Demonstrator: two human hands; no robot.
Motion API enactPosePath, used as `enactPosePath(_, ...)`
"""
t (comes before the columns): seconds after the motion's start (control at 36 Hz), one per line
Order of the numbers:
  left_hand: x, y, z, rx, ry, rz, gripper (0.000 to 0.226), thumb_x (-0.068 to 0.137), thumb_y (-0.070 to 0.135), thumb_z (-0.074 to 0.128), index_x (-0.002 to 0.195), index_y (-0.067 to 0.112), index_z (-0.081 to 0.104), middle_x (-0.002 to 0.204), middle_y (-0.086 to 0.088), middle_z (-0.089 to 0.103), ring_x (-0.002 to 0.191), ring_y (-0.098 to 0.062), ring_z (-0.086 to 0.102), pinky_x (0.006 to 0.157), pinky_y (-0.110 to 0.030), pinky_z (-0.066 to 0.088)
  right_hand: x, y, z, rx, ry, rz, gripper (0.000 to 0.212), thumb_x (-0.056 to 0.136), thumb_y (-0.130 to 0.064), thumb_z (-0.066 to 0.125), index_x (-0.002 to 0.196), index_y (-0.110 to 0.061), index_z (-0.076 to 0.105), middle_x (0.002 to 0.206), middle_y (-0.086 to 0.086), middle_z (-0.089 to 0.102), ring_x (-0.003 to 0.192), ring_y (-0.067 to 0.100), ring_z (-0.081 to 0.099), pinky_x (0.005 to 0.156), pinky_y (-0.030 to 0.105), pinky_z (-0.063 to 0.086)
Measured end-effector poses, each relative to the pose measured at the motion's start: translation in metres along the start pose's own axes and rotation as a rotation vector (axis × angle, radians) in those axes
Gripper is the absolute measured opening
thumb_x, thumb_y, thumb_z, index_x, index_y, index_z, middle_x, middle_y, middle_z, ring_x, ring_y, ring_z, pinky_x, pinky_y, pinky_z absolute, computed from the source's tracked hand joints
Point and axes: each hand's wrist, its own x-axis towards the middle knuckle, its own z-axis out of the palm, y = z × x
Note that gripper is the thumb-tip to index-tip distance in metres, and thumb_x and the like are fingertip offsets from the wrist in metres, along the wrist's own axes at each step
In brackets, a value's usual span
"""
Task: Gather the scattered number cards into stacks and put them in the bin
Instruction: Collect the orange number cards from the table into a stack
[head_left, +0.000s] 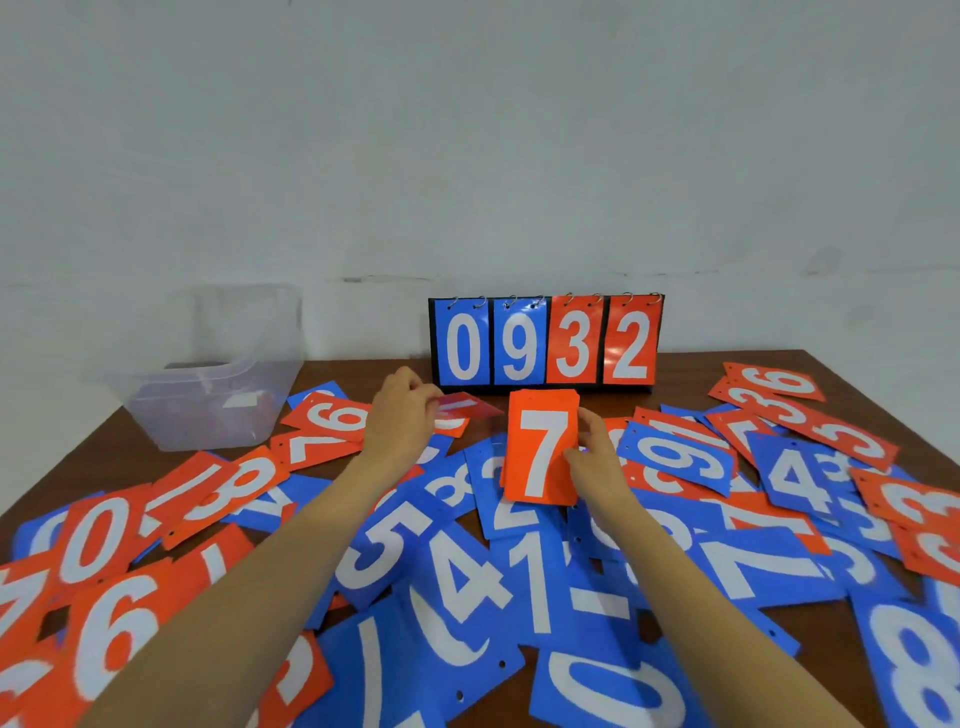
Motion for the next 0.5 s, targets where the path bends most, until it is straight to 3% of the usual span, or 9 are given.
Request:
enactPosePath(0.08, -0.018, 0.009, -0.019, 0.013, 0.076, 0.043, 0.025, 0.096, 0.017, 0.052, 0.113, 0.007, 0.067, 0.097, -0.011, 0.058, 0.091, -0.024, 0.052, 0.075, -0.034, 0.047, -0.018, -0.005, -0.008, -0.023, 0.001, 0.016, 0.050, 0.099, -0.002, 0.036, 0.144, -0.023, 0.027, 0.142, 0.007, 0.042, 0.117, 0.018, 0.046, 0.085, 0.030, 0.042)
enactPosePath(0.14, -0.031, 0.016, -0.031, -0.058, 0.024, 0.032, 0.027, 0.097, 0.018, 0.048, 0.117, 0.010, 0.064, 0.101, -0.007, 0.061, 0.095, -0.021, 0.055, 0.076, -0.031, 0.047, -0.033, -0.010, -0.013, -0.060, 0.005, 0.024, 0.051, 0.100, -0.004, 0.036, 0.146, -0.022, 0.025, 0.144, 0.007, 0.041, 0.127, 0.024, 0.045, 0.092, 0.034, 0.043)
enactPosePath(0.19, -0.045, 0.025, -0.042, -0.160, -0.013, 0.036, 0.027, 0.098, 0.016, 0.046, 0.117, 0.010, 0.064, 0.104, -0.005, 0.064, 0.096, -0.018, 0.057, 0.078, -0.027, 0.046, -0.048, -0.015, -0.017, -0.075, 0.006, 0.029, 0.051, 0.100, -0.004, 0.036, 0.146, -0.021, 0.024, 0.145, 0.008, 0.040, 0.131, 0.026, 0.042, 0.099, 0.039, 0.042)
enactPosePath(0.31, -0.073, 0.044, -0.062, -0.370, -0.037, -0.029, 0.028, 0.097, 0.009, 0.043, 0.115, 0.011, 0.065, 0.109, -0.006, 0.065, 0.076, -0.008, 0.054, 0.066, -0.011, 0.039, -0.078, -0.019, -0.022, -0.090, -0.009, 0.033, 0.051, 0.100, -0.004, 0.036, 0.146, -0.021, 0.023, 0.145, 0.009, 0.039, 0.131, 0.028, 0.041, 0.103, 0.044, 0.040)
enactPosePath(0.44, -0.110, 0.069, -0.088, -0.640, -0.073, -0.163, 0.031, 0.100, 0.019, 0.041, 0.118, 0.015, 0.065, 0.115, -0.002, 0.065, 0.097, -0.015, 0.059, 0.072, -0.011, 0.045, -0.110, -0.018, -0.026, -0.080, -0.025, 0.027, 0.054, 0.099, -0.002, 0.038, 0.146, -0.022, 0.023, 0.144, 0.010, 0.041, 0.129, 0.029, 0.044, 0.102, 0.046, 0.041)
enactPosePath(0.5, -0.121, 0.074, -0.095, -0.775, -0.106, -0.204, 0.028, 0.099, 0.027, 0.045, 0.118, 0.020, 0.065, 0.118, 0.002, 0.064, 0.105, -0.012, 0.059, 0.084, -0.015, 0.047, -0.120, -0.016, -0.025, -0.060, -0.033, 0.026, 0.054, 0.098, -0.003, 0.039, 0.146, -0.022, 0.024, 0.144, 0.010, 0.042, 0.128, 0.030, 0.045, 0.101, 0.047, 0.042)
